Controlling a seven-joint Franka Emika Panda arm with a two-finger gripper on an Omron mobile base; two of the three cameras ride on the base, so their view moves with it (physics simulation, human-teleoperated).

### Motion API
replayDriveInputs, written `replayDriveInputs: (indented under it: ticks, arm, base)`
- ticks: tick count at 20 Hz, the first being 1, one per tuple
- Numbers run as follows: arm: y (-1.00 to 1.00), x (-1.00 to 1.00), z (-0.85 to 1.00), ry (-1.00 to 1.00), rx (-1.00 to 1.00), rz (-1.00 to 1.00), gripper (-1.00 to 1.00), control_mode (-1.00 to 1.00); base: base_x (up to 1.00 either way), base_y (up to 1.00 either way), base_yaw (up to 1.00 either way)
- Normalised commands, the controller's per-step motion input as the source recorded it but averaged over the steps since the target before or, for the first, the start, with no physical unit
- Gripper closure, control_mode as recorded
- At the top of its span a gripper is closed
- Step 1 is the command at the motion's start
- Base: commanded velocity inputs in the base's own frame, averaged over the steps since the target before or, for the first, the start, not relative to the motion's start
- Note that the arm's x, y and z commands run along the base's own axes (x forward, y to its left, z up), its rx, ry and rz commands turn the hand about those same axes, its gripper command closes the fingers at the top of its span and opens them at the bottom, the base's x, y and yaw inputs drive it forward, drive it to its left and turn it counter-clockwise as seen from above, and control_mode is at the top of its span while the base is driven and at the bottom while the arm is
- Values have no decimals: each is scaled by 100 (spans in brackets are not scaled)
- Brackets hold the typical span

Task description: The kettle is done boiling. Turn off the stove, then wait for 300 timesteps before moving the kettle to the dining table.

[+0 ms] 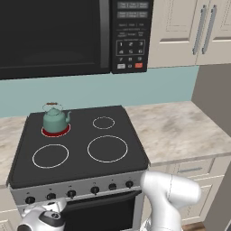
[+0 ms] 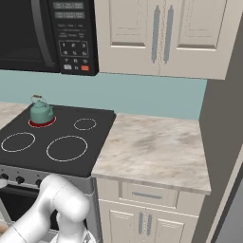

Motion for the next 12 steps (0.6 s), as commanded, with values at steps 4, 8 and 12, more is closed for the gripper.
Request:
replayDriveInputs:
  ticks: [4,8,12]
  arm:
    - [0,0,0,0,23,-1,100,-100]
    - [0,3,0,0,22,-1,100,-100]
    - [0,0,0,0,20,-1,100,-100]
  base:
    - [0,0,0]
    - [0,0,0]
    - [0,0,0]
